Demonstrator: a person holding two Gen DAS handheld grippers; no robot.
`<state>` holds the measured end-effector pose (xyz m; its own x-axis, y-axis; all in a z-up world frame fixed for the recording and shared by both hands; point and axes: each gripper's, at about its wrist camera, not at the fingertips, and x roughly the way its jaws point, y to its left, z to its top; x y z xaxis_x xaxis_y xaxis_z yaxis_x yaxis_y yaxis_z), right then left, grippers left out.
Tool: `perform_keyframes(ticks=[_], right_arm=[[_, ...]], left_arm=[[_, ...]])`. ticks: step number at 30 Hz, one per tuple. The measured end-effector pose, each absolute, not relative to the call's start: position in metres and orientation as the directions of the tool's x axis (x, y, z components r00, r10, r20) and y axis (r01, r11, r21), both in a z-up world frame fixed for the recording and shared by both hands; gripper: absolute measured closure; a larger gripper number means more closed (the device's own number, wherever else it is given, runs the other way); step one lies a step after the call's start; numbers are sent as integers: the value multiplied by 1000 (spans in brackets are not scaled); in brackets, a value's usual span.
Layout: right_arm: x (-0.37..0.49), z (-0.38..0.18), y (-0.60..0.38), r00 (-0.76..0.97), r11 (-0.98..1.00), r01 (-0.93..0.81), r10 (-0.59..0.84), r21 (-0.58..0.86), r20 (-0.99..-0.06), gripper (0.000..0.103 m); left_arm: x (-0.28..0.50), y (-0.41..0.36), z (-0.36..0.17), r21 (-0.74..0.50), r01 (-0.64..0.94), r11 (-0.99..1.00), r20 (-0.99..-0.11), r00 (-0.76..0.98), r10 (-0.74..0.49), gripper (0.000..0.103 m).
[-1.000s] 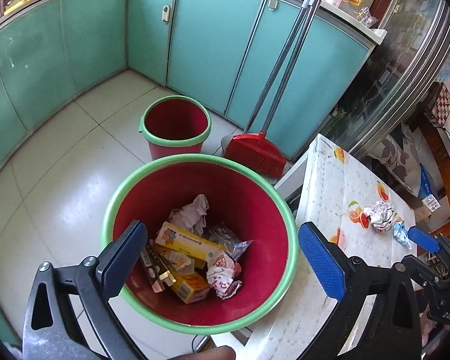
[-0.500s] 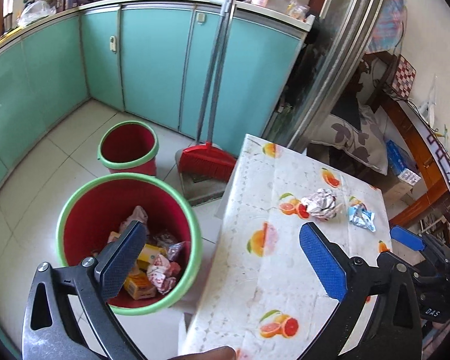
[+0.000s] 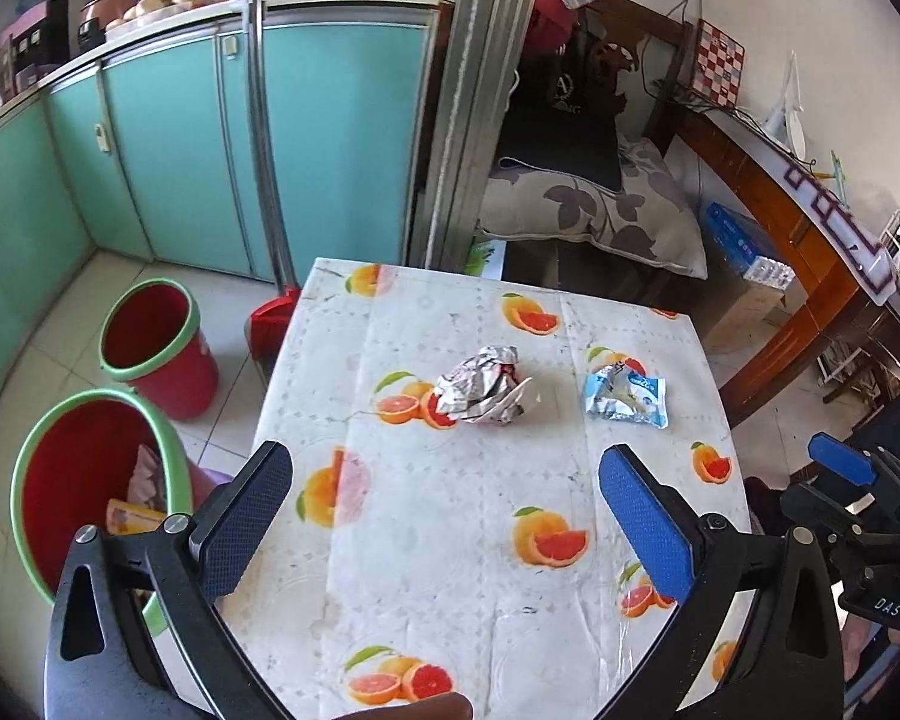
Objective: Collect trash
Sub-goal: 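Move both open tools back over the table, then grasp the crumpled newspaper-print wrapper with the left tool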
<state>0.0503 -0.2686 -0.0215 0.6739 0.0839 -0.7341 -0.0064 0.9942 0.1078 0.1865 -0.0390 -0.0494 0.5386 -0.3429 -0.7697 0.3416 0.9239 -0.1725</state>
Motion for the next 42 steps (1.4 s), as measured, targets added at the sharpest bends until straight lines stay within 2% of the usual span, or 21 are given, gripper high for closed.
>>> perform_keyframes(ticks=[13,34,36,37,38,40,42], right_arm=[[43,-39,-331,669,987,85,45,137,-742,29],[67,-82,-365,627,977,131,49,167,-777,28],[73,-84,-364,626,978,128,50,166,-778,28],[77,-86,-363,624,978,124,53,166,-779,28],[82,-88,-362,621,979,119,57,166,-782,28],[92,-93,-359,613,980,107,66,166,-787,28],[103,-98,-356,608,982,95,72,162,-791,28]], left_arm=[[228,-132,-104,-80,399,913,-837,472,-279,1],[282,-156,-181,-55,329,943,-911,370,-182,2],[282,-157,-184,-45,338,940,-914,366,-175,15],[282,-157,-186,-30,342,939,-917,365,-163,31],[282,-156,-187,-28,342,939,-918,364,-160,41],[284,-152,-187,-29,339,940,-917,365,-160,51],[286,-145,-185,-60,334,941,-916,355,-185,55]])
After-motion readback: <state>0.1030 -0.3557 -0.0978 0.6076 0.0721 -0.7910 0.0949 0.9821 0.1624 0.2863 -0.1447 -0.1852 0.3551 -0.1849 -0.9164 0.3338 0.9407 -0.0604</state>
